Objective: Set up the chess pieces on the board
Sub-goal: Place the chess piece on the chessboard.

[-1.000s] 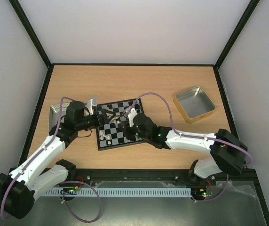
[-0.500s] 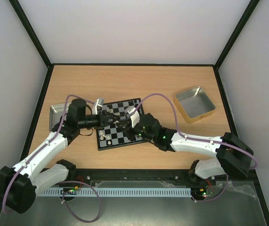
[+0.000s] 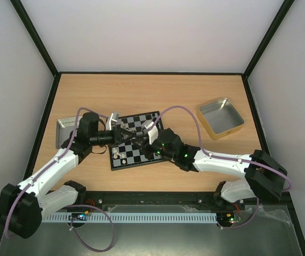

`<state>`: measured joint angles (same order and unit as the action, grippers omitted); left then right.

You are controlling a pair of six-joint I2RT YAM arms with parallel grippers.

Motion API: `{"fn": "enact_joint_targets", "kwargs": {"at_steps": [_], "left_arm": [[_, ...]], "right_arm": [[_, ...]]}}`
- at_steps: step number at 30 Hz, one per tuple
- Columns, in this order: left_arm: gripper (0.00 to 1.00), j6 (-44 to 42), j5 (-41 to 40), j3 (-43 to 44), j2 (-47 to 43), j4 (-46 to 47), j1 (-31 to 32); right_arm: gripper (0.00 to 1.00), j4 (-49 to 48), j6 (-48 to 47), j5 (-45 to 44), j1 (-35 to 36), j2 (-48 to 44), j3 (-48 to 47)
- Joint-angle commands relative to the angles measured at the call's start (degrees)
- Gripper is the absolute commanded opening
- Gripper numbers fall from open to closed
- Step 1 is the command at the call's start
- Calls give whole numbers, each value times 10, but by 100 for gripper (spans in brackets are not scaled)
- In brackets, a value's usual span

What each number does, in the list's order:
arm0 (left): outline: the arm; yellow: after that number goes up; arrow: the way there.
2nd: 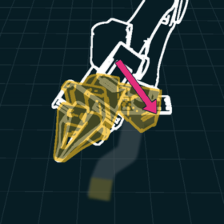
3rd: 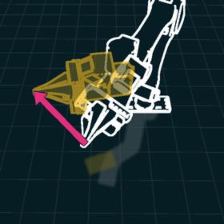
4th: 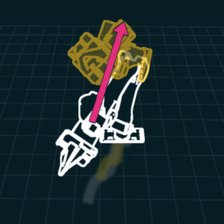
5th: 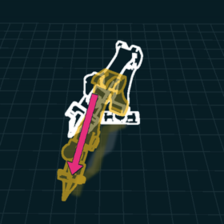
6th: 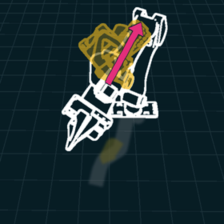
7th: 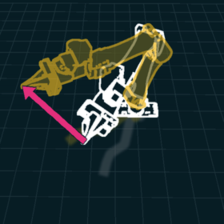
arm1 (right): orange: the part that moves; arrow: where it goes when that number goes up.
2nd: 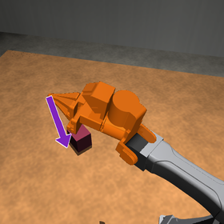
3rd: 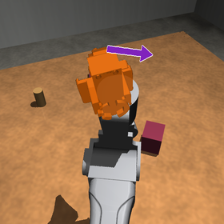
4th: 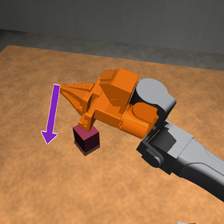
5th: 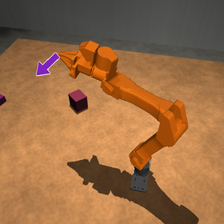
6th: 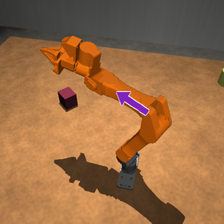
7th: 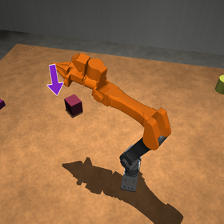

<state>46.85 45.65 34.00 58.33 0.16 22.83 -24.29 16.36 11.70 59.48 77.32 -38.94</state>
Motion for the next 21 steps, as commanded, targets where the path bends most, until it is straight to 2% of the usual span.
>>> {"fn": "enact_joint_targets", "kwargs": {"at_steps": [1, 3, 5, 10, 15, 18, 21], "left_arm": [[3, -25, -48, 5, -13, -39, 1], [2, -50, -124, 17, -25, -96, 1], [3, -68, -232, 30, -42, -157, 3], [3, -71, -433, 56, -78, -262, 48], [3, -18, -606, 68, -93, -337, 145], [2, 29, -679, 65, -100, -370, 212], [2, 66, -693, 46, -109, -373, 269]], "right_arm": [[35, 8, 18, -29, -2, 7, -13], [47, 27, 29, -45, -2, 6, -16], [52, 29, 42, -60, -2, -2, -7], [57, 27, 80, -123, -2, -22, 10], [58, 47, 104, -178, -2, -13, -1], [58, 49, 111, -187, -2, -11, -3], [58, 46, 117, -191, -2, -11, -1]]}}
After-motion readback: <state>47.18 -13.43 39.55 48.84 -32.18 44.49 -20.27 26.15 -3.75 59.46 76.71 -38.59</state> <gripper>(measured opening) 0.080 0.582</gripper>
